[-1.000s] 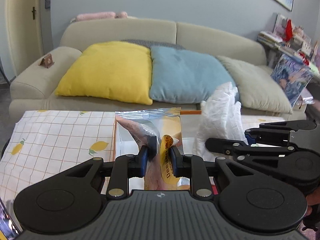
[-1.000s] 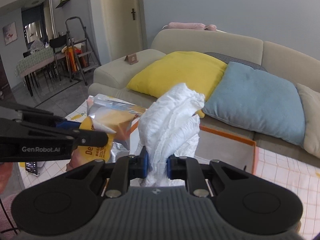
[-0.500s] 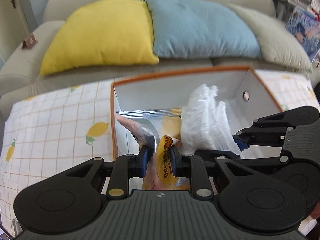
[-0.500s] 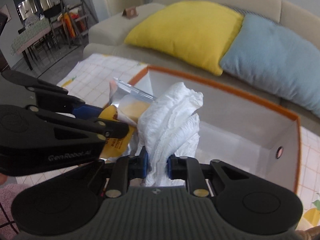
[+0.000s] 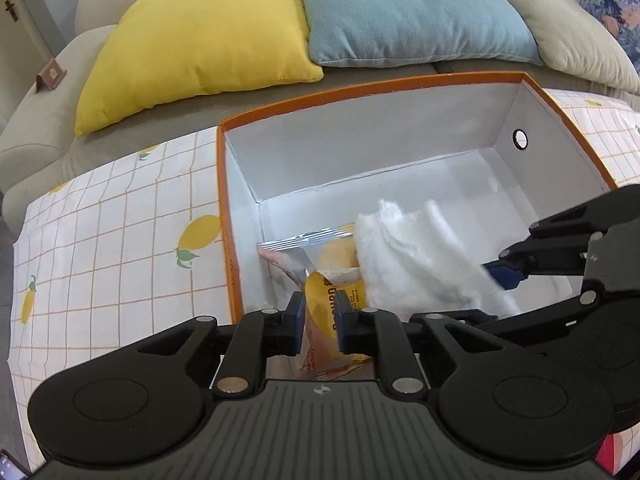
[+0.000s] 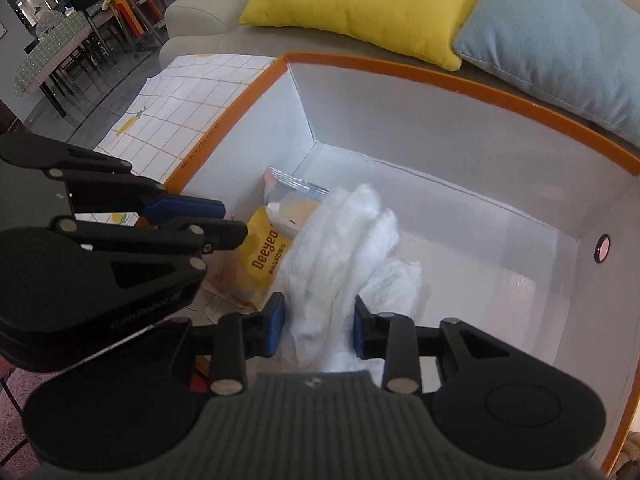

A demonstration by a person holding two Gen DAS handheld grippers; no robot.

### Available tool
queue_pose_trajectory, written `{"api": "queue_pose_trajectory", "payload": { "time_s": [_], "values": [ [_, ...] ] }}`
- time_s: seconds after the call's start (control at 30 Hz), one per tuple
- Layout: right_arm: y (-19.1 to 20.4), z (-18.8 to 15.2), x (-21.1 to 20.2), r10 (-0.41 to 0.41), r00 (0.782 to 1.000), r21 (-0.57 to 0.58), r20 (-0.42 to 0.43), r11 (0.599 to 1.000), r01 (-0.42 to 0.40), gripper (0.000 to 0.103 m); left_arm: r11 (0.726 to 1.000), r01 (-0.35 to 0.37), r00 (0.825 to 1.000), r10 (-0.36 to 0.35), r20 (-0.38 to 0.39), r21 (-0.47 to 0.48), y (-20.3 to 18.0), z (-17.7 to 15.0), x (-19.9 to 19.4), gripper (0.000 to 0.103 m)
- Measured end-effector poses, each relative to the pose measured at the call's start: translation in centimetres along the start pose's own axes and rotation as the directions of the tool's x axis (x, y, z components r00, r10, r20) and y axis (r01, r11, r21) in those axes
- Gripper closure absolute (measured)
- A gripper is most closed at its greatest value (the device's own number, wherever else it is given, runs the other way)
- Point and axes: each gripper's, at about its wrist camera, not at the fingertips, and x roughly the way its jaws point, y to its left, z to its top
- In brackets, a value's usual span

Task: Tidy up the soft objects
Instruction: 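Open both tools to drop the diaper and packet into the box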

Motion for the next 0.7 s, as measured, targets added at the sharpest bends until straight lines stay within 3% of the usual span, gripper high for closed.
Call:
{"api": "queue_pose_trajectory", "payload": {
  "time_s": [0.1, 0.3, 0.4, 0.7],
  "values": [
    [-0.2, -0.3, -0.3, -0.006, 1.0, 0.015, 0.01, 1.0, 0.006, 0.056, 1.0, -0.015, 1.0, 0.015, 0.023, -0.025, 0.2, -0.4, -0.6, 0.072],
    [0.1, -0.8, -2.6, -0.054, 0.997, 0.013, 0.061, 0.999, 0.053, 0.047, 0.997, -0.038, 0.995, 0.043, 0.09, -0.061, 0.2, -0.6, -2.9, 0.061],
    [0.7, -1.0, -4.0, -0.093, 0.991, -0.007, 0.099, 0.996, 0.094, 0.034, 0.996, -0.044, 0.991, 0.054, 0.126, -0.082, 0.1, -0.8, -4.4, 0.058],
    [2.4, -3.1, -9.5, -0.211, 0.951, -0.05, 0.226, 0.972, 0.228, 0.029, 0.994, -0.004, 0.965, 0.032, 0.261, -0.108, -1.6, -2.8, -9.6, 0.058]
  ]
}}
